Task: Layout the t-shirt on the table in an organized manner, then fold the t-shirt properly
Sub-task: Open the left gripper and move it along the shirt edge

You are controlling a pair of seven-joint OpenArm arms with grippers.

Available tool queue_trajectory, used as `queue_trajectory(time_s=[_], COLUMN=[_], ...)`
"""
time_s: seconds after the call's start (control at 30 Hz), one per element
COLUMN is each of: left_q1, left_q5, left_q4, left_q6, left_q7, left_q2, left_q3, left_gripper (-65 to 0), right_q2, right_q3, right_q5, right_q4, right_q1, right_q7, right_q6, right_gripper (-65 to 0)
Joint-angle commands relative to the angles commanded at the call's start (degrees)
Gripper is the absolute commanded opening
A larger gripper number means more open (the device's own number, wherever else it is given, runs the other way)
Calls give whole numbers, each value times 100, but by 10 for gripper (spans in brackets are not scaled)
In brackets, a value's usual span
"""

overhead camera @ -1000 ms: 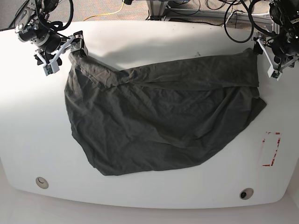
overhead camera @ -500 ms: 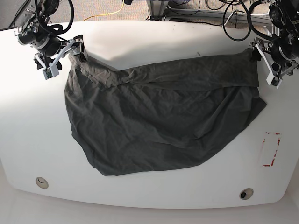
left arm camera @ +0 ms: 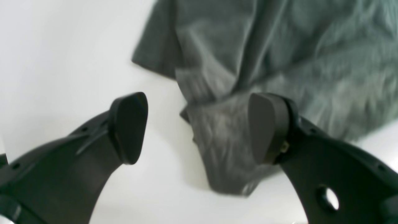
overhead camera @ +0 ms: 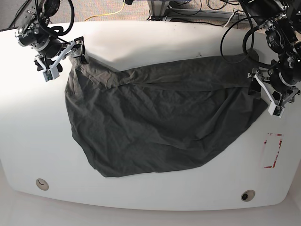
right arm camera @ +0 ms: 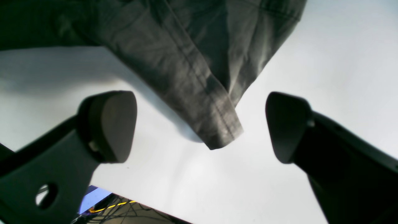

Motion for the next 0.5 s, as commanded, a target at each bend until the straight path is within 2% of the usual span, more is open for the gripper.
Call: queue_trajectory(time_s=[0.23, 0.4, 0.5], left_q1=[-440, -563, -554], left_q5=[387, 686, 695], left_q4=[-642, -1178, -1240], left_q6=[0, 9, -18], left_q7=[-132, -360, -334], left_q2=[343, 387, 387], left_q3=[527, 791, 844], left_gripper=[-192, -192, -192], right_q2=[-105, -114, -114], right_q3=[0, 0, 0], right_q5=[-9, 0, 0], right_q4=[0, 0, 0], right_q1=[0, 0, 9], right_q7=[9, 9, 9], right_q6=[0, 0, 0], right_gripper=[-16, -16, -16])
